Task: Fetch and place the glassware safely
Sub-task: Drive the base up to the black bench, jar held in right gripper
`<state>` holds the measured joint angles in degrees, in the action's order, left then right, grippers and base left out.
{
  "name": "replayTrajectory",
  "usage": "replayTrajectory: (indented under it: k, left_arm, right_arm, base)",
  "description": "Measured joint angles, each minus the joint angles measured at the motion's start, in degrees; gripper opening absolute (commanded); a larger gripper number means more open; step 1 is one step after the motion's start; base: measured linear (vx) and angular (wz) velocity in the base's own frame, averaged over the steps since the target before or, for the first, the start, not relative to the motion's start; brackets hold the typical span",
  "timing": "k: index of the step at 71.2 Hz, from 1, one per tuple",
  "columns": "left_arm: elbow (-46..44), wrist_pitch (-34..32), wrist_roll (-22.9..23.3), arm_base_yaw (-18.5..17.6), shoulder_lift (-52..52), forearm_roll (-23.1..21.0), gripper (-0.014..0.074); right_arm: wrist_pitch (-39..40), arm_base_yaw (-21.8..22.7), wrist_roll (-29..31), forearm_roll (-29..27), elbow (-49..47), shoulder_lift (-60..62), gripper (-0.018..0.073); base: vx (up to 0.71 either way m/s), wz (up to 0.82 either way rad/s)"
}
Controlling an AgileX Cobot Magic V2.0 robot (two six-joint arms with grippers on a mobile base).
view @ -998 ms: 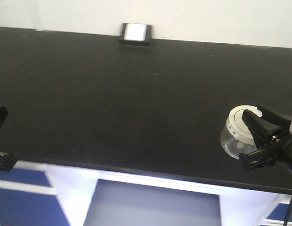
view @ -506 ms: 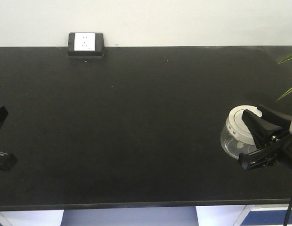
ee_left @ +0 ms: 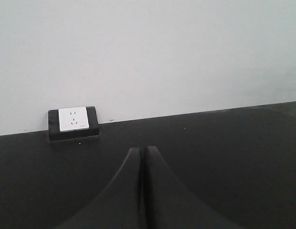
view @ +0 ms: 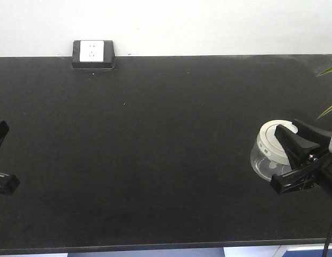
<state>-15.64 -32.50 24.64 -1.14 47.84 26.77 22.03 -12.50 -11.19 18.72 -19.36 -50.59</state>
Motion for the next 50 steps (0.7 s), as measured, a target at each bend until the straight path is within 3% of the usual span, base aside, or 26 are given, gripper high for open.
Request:
replayTrajectory:
  k: [50]
  left_arm:
    - [0.0,0.0,0.0,0.0,0.0,0.0,-0.0007]
  right_arm:
    - [0.0,0.0,0.1,0.0,0.0,0.0,-0.0001]
  base:
    - [0.02,0.04]
